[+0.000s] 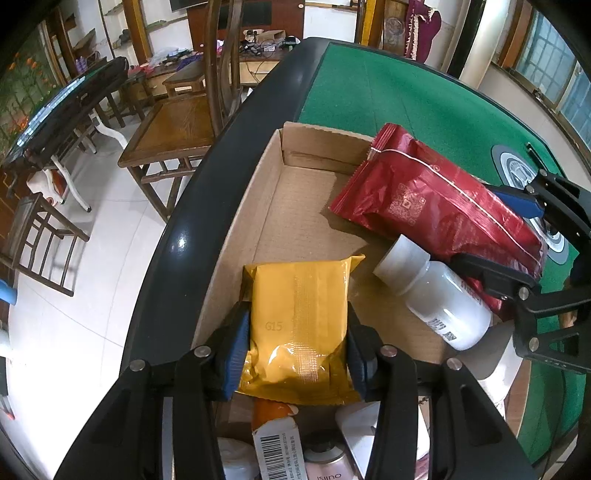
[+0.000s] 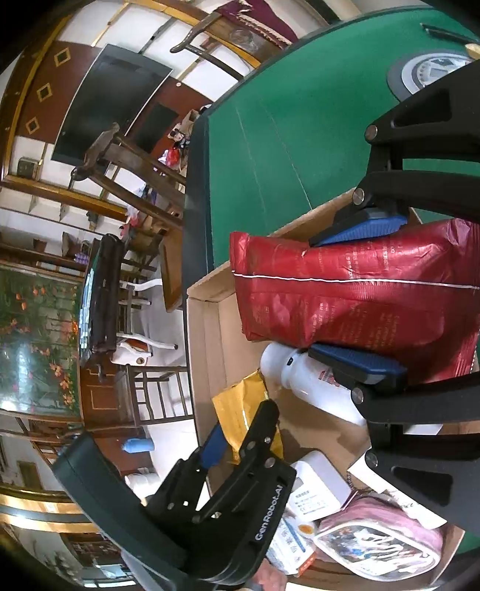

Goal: Organize objects
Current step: 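Open both grippers to release the packets and lift away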

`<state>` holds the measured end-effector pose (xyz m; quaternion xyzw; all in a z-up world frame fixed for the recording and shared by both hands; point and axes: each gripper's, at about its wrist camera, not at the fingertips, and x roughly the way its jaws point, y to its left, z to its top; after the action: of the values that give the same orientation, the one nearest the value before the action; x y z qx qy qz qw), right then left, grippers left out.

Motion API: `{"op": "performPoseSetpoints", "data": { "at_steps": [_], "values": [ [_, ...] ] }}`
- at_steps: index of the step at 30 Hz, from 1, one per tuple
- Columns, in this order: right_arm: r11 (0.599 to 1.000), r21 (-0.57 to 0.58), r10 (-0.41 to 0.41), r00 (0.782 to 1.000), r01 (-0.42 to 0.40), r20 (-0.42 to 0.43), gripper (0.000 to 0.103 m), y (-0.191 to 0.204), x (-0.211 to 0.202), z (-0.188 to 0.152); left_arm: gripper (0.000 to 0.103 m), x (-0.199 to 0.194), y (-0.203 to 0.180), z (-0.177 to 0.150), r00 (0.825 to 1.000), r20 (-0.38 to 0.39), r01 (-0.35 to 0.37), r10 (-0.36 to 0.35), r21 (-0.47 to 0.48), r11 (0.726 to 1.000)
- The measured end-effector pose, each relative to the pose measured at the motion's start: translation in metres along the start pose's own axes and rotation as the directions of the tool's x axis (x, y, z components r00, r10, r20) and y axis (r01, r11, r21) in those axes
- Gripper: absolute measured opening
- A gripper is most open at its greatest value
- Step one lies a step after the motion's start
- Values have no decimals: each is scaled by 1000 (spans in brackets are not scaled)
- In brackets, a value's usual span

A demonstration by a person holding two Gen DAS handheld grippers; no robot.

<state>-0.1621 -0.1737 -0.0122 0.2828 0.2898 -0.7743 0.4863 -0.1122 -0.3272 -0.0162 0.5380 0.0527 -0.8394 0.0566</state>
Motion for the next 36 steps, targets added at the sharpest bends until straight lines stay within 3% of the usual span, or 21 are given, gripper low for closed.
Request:
{"op": "performPoseSetpoints", "data": {
  "at_steps": [11,15,18,25,36],
  "values": [
    [986,157,45,996,-57,75,74,-6,-32,0,47,-9,-2,-1,1000,29,5,-4,-21,1000],
    [976,206,47,995,-64,86,82,-2,-51,-7,57,-21,-4,-5,997,72,10,-8,-26,1000],
    [965,259,29,997,-48,76,89,3,-66,-16,58,-32,-7,-6,995,102,5,-1,-37,999],
    [895,441,18,994,-64,108,103,-2,-115,-64,65,-67,-30,-16,982,187,28,-19,-42,999],
    [737,675,-35,996,-27,79,103,-25,-167,-152,71,-104,-101,-50,952,265,153,-151,12,988]
  ]
}}
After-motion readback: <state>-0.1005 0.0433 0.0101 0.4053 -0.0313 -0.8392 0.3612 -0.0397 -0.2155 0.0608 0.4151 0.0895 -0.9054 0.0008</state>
